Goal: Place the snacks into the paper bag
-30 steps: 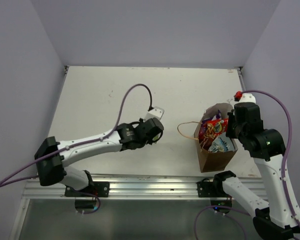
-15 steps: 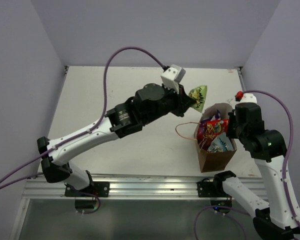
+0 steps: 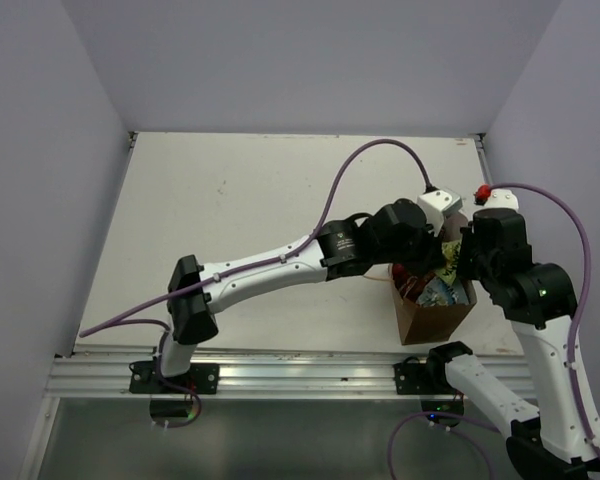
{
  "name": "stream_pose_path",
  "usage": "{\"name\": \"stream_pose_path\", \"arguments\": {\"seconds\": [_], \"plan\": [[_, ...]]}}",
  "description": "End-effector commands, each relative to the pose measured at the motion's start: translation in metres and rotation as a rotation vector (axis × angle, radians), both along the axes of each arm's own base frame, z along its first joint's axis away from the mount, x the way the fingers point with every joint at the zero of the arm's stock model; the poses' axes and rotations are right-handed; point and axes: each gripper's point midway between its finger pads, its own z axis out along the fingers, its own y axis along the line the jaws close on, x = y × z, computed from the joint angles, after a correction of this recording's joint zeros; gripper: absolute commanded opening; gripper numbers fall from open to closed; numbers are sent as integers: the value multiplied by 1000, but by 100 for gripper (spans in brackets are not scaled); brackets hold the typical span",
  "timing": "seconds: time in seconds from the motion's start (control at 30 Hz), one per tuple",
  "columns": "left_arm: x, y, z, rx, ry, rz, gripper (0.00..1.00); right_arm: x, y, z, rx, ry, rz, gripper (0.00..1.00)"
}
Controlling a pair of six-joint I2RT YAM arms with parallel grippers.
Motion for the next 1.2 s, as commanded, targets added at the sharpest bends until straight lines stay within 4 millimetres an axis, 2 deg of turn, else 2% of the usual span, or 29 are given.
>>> {"name": "stream_pose_path", "arguments": {"seconds": [0.0, 0.03, 0.1, 0.13, 0.2, 0.23, 0.27, 0.33, 0.37, 0.43, 0.47, 0.5, 0.53, 0.63, 0.67, 0.77, 0.83, 0.97, 1.07, 1.17], "plan": [[-23, -6, 16, 24, -20, -72, 2, 7, 9, 15, 50, -58, 23, 0], [-22, -1, 9, 62, -16, -58, 13, 7, 9, 14, 50, -57, 21, 0], [-15, 7, 13, 77, -42, -14, 44, 7, 10, 13, 53, -53, 23, 0], [-13, 11, 16, 78, -49, 0, 66, 7, 10, 12, 53, -53, 26, 0], [-9, 25, 36, 52, -80, 49, 77, 8, 11, 12, 53, -52, 28, 0], [-7, 30, 45, 39, -92, 68, 80, 8, 11, 13, 53, -54, 28, 0], [-4, 42, 65, 12, -123, 115, 80, 8, 11, 12, 53, -53, 30, 0], [-2, 55, 84, -12, -148, 165, 82, 8, 11, 12, 51, -49, 33, 0], [3, 70, 100, -35, -167, 223, 82, 8, 11, 13, 53, -52, 34, 0], [8, 86, 112, -53, -178, 279, 83, 8, 12, 12, 53, -50, 37, 0], [11, 99, 115, -53, -190, 320, 84, 8, 12, 12, 54, -51, 37, 0], [13, 104, 113, -48, -191, 336, 85, 8, 12, 11, 54, -49, 38, 0], [13, 108, 107, -30, -192, 343, 86, 8, 13, 11, 55, -49, 41, 0], [15, 109, 68, 79, -129, 340, 86, 9, 14, 11, 60, -50, 46, 0], [14, 104, 50, 116, -101, 330, 86, 10, 15, 10, 61, -47, 48, 0], [6, 99, 21, 149, -54, 297, 83, 10, 16, 11, 65, -51, 52, 0], [4, 96, 15, 149, -47, 284, 81, 10, 16, 11, 67, -52, 53, 0], [1, 91, -16, 218, -13, 261, 79, 8, 16, 11, 71, -56, 56, 0], [-2, 87, -27, 226, 7, 243, 75, 7, 16, 11, 73, -57, 55, 0], [-1, 85, -29, 219, 3, 247, 57, 5, 16, 10, 73, -54, 56, 0]]}}
